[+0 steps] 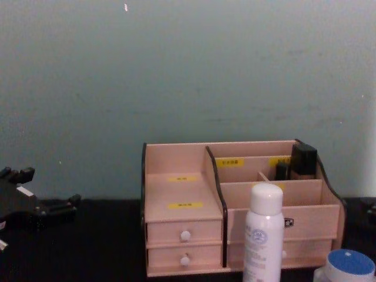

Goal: Pick up the facial cleanser and watermelon frost from the table and place them into the tiered storage box.

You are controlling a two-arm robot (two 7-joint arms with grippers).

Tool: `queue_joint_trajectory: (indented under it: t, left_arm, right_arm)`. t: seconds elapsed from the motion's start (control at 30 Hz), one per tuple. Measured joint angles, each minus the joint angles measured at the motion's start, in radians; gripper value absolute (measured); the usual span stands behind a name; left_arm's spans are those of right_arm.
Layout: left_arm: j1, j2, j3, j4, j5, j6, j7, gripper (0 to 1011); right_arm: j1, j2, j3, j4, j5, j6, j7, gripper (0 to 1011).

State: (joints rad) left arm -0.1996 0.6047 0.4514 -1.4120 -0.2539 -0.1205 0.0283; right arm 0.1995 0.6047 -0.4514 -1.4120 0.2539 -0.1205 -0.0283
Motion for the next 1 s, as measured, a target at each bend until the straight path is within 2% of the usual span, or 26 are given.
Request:
queue_joint_trajectory:
  t: [1.0]
  left_arm:
    - [0.000,0.000,0.000,0.000,0.000,0.000,0.000,1001]
  right_arm:
    - [0.000,0.000,0.000,0.000,0.000,0.000,0.000,1003]
